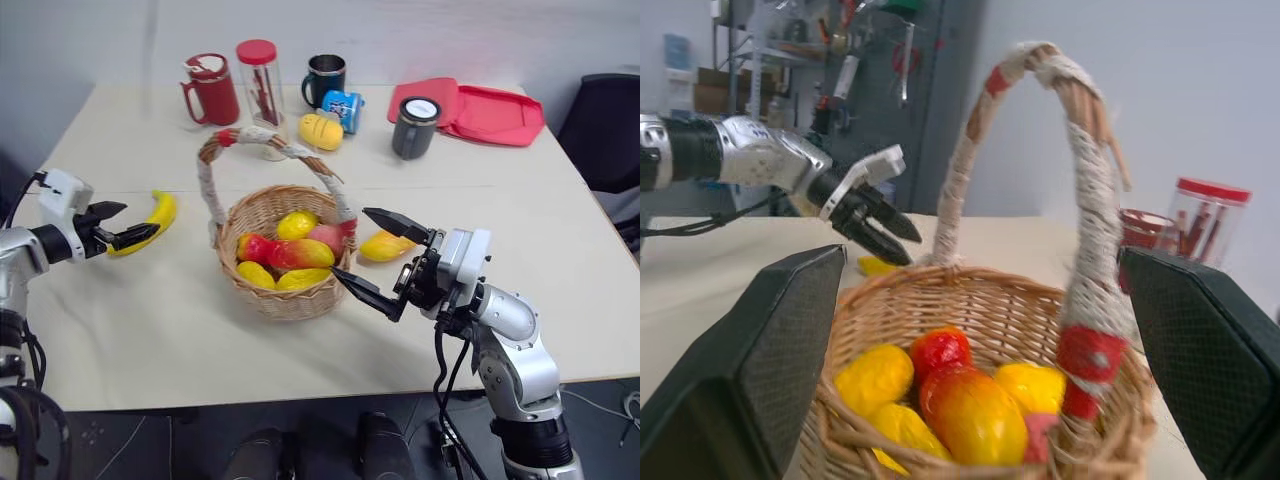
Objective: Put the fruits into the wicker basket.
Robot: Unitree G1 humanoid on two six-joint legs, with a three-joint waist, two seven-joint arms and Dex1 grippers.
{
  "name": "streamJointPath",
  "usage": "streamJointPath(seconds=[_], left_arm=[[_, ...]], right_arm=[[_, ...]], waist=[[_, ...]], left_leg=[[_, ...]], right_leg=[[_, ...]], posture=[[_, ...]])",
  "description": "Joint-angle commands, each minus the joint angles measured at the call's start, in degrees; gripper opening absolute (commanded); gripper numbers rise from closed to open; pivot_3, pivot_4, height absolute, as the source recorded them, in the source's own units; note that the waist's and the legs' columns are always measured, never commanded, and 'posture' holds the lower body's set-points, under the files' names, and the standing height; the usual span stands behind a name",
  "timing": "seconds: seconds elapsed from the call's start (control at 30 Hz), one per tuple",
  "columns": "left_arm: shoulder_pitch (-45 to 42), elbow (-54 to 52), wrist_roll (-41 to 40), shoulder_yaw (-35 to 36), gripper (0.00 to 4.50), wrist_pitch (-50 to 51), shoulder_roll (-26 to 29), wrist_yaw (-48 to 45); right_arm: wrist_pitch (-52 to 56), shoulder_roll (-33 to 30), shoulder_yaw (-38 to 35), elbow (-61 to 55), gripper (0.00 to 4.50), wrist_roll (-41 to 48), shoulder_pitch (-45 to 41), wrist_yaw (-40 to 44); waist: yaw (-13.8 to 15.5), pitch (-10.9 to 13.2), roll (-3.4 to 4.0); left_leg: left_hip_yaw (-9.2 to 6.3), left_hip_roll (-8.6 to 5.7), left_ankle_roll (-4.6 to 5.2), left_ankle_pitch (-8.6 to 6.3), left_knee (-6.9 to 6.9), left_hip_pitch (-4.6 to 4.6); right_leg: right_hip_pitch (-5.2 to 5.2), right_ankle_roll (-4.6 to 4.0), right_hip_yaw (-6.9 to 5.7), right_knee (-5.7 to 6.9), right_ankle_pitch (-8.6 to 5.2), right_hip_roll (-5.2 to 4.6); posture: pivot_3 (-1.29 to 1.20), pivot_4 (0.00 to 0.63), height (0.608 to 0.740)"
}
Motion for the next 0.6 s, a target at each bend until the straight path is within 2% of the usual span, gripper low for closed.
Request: streamJointPath(seconds=[0.03,0.07,0.17,0.27,0.4,0.5,0.6], left_arm=[[-4.96,9.52,5.38,-2.98,4.42,-3.24,-0.15,1.24],[-6.02,11.36,6.19,-3.44,4.42,-3.96,-0.34,1.52],[-8.31,14.59,6.20,-3.35,3.84,-3.43,-1.30,-1.30],[-8.35,15.54,6.37,-3.17,2.90,-4.70,-1.36,-3.25],[-6.56,13.71,5.11,-1.38,1.60,-6.01,-0.08,-4.43],[-3.74,4.73,1.19,2.58,0.67,-4.72,1.98,-7.00],[7.20,-16.60,-6.37,9.04,0.58,0.82,5.98,-13.73]], right_arm=[[0.23,1.38,-2.89,-3.18,4.50,1.36,1.44,-4.47],[0.55,1.68,-3.28,-3.66,4.50,1.76,1.85,-5.54],[1.48,1.09,-4.39,-4.99,4.50,1.94,3.09,-6.92],[3.02,1.45,-6.14,-5.87,4.50,4.09,3.60,-9.53],[4.20,0.46,-6.51,-5.95,4.50,5.00,3.65,-9.02],[4.06,0.10,-6.87,-5.14,4.50,4.77,3.04,-8.86],[4.19,-0.49,-7.52,-3.47,4.50,4.81,1.85,-8.19]], waist=[[-0.25,-0.01,-0.02],[-0.33,0.00,-0.02],[-0.19,0.00,-0.02],[-0.09,0.00,-0.02],[-0.10,0.00,-0.02],[-0.22,0.00,-0.02],[-0.46,0.02,-0.05]], left_leg=[[0.03,0.00,0.00,-0.01,0.00,0.00],[0.05,0.00,0.01,-0.02,0.00,0.01],[0.07,0.02,0.01,-0.02,0.04,0.04],[0.07,0.03,0.04,0.01,0.10,0.11],[0.05,0.04,0.04,0.02,0.13,0.12],[0.05,0.05,0.04,0.01,0.12,0.10],[-0.06,0.07,0.04,0.01,0.12,0.07]], right_leg=[[-0.01,0.00,-0.06,-0.01,0.00,-0.01],[-0.01,0.00,-0.08,-0.01,0.00,-0.03],[0.01,0.00,-0.07,0.03,0.00,-0.06],[0.05,0.00,-0.04,0.13,0.00,-0.10],[0.05,-0.01,-0.04,0.17,0.01,-0.13],[0.03,-0.01,-0.03,0.15,0.01,-0.12],[0.01,-0.01,-0.03,0.15,0.01,-0.16]], posture=[[0.00,0.150,0.740],[0.00,0.150,0.740],[0.00,0.150,0.740],[0.00,0.150,0.740],[0.00,0.150,0.740],[0.00,0.150,0.740],[0.00,0.150,0.740]])
